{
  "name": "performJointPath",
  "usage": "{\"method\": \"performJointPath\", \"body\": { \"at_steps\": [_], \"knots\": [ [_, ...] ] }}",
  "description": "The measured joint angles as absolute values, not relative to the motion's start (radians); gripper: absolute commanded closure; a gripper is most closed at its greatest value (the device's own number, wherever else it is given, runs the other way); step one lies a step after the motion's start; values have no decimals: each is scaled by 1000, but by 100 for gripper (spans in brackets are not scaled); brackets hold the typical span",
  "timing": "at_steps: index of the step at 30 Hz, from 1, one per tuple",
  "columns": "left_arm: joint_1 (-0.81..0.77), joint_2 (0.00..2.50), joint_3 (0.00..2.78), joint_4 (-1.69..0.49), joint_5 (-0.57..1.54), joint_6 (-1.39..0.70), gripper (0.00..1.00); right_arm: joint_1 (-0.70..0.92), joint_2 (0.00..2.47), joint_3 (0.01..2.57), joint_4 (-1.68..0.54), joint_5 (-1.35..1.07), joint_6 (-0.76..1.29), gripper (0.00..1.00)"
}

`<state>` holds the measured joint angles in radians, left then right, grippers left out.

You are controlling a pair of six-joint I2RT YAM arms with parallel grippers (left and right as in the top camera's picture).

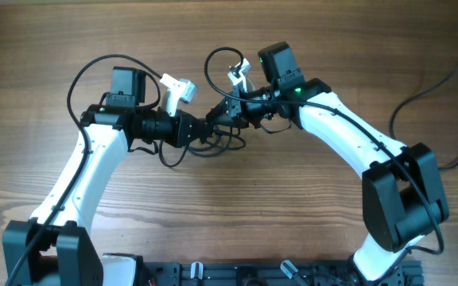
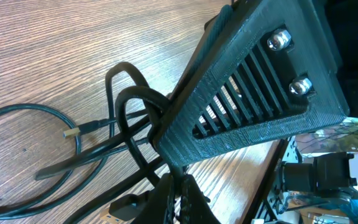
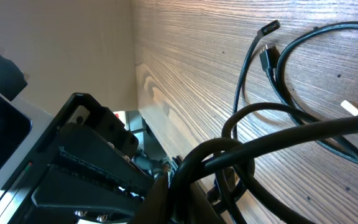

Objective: Untangle cables

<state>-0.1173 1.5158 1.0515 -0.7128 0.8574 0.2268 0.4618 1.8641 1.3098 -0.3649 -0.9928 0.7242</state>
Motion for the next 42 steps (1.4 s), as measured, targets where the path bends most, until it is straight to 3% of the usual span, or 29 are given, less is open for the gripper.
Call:
{"method": "performJointPath", "body": {
  "at_steps": [23, 36, 38, 39, 40, 42],
  "knots": [
    [-35, 1516, 1013, -687, 806, 186, 96, 461, 1864, 1311, -407, -960, 552, 96],
    [-5, 1516, 991, -680, 619, 99, 96, 365, 1864, 1311, -424, -1117, 555, 96],
    [-5, 1516, 991, -685, 643, 100, 74, 372, 1864, 1311, -425, -1118, 555, 96],
    [-5, 1516, 990, -689, 673, 109, 48, 376, 1864, 1311, -426, -1117, 556, 96],
    [-5, 1516, 989, -692, 710, 127, 41, 379, 1864, 1311, -427, -1117, 556, 96],
    [-5, 1516, 989, -692, 776, 165, 37, 385, 1864, 1311, -429, -1117, 555, 96]
  ]
}}
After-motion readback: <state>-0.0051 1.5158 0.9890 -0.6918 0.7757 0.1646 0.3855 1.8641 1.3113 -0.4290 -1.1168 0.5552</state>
